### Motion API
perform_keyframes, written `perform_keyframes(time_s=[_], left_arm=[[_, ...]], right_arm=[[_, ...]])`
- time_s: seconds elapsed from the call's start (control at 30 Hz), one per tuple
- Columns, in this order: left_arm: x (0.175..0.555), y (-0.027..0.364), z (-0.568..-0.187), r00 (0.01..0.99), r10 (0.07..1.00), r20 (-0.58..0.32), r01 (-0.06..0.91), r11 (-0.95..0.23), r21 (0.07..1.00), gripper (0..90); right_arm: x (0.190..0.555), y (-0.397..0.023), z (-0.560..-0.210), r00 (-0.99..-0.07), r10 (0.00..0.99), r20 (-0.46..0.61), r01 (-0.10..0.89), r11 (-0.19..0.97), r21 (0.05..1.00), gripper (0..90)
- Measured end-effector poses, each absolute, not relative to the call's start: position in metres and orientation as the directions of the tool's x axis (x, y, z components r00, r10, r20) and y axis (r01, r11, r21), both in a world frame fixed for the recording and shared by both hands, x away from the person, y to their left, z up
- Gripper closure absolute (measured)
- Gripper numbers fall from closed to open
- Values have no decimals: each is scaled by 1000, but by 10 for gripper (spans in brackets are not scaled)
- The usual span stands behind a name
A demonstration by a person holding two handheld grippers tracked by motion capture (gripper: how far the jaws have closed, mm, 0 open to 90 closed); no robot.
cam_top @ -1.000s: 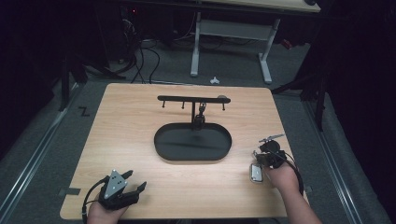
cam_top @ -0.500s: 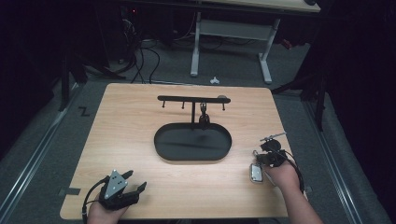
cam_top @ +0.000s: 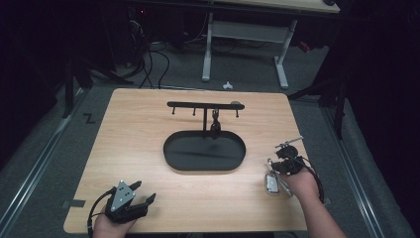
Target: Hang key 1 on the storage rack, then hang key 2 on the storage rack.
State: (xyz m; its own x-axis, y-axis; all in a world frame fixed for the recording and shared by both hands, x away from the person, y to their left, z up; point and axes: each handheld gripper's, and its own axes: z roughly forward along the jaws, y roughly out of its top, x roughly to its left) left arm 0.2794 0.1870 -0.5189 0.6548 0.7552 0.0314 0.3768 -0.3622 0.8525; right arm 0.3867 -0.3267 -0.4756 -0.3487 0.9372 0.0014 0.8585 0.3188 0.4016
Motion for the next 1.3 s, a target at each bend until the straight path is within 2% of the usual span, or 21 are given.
perform_keyframes(time_s=[0.67,1.3], left_arm=[[287,174,-516,678,734,34,352,-364,862,340],[278,180,-516,665,745,52,349,-372,860,342]], right_arm=[[360,-311,-394,-433,900,-41,775,395,494,865],[364,-284,-366,-498,865,-59,727,454,514,864]])
